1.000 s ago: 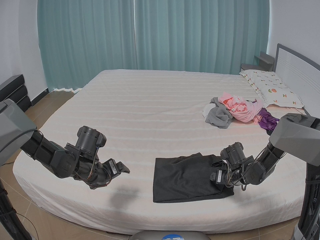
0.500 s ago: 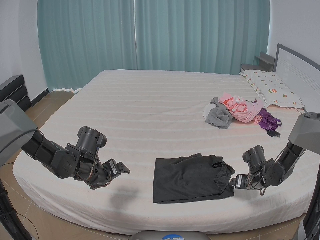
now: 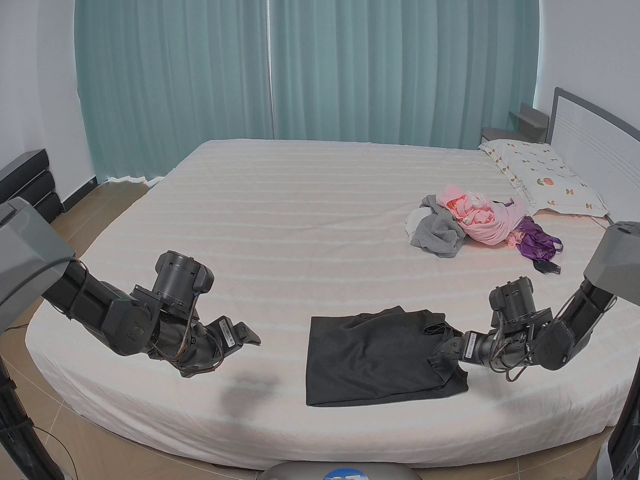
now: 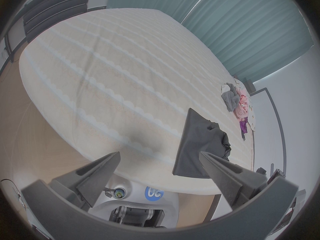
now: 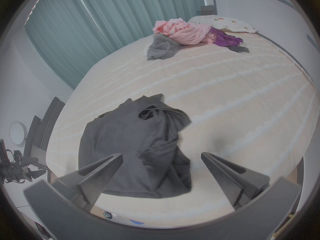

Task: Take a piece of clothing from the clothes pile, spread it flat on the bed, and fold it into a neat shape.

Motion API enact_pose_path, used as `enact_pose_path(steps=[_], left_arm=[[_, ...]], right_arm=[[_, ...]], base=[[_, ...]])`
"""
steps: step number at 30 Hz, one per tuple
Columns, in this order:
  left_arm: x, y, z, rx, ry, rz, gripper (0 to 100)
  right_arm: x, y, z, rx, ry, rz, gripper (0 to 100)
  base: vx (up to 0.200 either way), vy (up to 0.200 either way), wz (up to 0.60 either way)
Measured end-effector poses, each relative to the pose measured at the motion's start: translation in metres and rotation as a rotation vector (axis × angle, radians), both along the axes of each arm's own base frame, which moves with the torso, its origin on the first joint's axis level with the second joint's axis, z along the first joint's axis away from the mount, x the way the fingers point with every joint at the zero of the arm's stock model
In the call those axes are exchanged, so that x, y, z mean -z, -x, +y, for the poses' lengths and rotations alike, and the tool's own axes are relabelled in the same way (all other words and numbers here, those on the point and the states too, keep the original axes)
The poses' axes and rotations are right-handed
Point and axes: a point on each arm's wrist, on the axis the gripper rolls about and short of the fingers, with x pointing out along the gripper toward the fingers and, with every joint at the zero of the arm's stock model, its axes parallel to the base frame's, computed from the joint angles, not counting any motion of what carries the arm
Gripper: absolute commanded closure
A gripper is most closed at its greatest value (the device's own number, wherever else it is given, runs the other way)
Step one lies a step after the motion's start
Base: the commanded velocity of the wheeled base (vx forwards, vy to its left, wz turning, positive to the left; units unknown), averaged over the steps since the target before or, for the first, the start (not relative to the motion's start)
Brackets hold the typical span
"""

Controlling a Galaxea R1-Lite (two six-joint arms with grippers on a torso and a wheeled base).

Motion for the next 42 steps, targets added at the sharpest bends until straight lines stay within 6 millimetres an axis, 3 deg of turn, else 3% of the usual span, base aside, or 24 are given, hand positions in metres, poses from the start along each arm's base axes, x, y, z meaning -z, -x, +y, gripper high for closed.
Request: enact_pose_path(steps=[7,14,23,30,36,42], left_arm=[[0.0,0.0,0.0,0.0,0.0,0.0,0],[0.0,0.0,0.0,-0.001,0.001,0.001,0],[0.001,0.0,0.0,-0.001,0.0,0.003,0],[0.001,0.001,0.0,0.0,-0.001,0.004,0],[0.001,0.001,0.0,0.0,-0.001,0.005,0],[0.001,0.001,0.0,0.0,-0.003,0.007,0]], right_arm=[[0.012,-0.017,0.03,-0.05,0.031,0.045,0],[0.022,-0.03,0.037,-0.055,0.063,0.123,0],[0.035,-0.033,0.012,-0.06,0.133,0.181,0],[0.033,-0.019,-0.014,-0.014,0.146,0.22,0],[0.026,0.007,-0.033,0.018,0.14,0.241,0],[0.014,0.02,-0.045,0.015,0.065,0.143,0]], base=[[0.0,0.0,0.0],[0.0,0.0,0.0],[0.0,0.0,0.0],[0.0,0.0,0.0],[0.0,0.0,0.0],[0.0,0.0,0.0]])
